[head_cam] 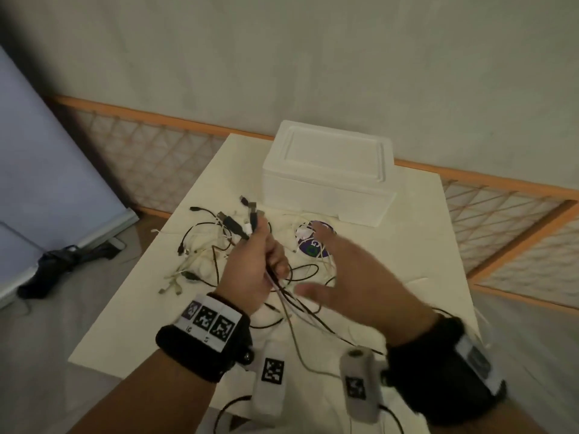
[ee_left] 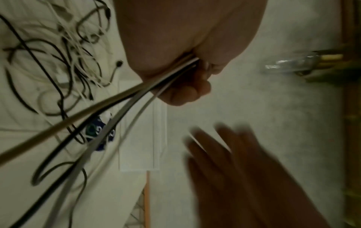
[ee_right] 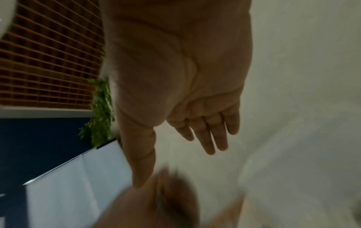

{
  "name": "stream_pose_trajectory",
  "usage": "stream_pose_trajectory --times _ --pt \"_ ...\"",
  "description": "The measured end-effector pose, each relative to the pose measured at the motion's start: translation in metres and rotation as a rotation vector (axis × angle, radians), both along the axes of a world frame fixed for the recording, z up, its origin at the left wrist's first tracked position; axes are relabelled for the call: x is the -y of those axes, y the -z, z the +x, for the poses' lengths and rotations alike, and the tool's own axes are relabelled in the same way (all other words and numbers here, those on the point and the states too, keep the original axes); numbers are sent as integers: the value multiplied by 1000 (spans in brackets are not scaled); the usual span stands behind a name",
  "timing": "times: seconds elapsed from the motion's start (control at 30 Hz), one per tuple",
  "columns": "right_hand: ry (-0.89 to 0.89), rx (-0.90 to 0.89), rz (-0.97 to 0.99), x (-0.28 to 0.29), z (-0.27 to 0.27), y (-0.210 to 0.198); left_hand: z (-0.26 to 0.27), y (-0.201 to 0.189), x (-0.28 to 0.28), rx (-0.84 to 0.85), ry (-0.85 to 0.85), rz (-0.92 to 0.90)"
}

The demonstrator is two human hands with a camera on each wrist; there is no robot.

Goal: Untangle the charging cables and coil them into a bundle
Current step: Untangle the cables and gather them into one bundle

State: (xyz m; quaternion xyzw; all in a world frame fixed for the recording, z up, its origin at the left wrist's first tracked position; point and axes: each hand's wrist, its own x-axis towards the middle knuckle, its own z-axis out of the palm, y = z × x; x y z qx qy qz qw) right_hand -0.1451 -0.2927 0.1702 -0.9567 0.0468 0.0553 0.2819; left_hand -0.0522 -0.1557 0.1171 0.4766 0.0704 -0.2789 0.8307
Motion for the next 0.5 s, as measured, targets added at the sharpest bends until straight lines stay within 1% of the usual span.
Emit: stream_pose_trajectory --times 0.03,0.07,0.1,0.13,0.17,0.23,0.3,0.37,0.43,0.5 --pt "-88 -113 106 -18 5 14 -10 -6 4 20 3 -46" --pt "-139 -173 187 -29 9 33 -17 -9 4 22 -11 -94" --pt "-161 -184 223 -35 10 48 -21 -10 -1 5 -37 -140" --pt "-185 -186 197 -34 10 61 -22 -9 -9 -13 -82 -173" --pt "-223 -188 125 -27 8 73 -20 -4 -24 -34 -152 -180" --pt "-253 -230 -35 -2 -4 92 -12 13 -61 -111 -337 -151" --pt "-222 -304 -108 34 -18 110 -5 39 -107 -201 -543 -93" --pt "-153 -362 -147 68 -34 118 -6 66 -149 -298 -699 -37" --pt "-92 -383 -195 91 -40 123 -14 88 -172 -385 -773 3" --pt "-83 -430 -237 98 -41 125 -24 105 -175 -413 -794 31"
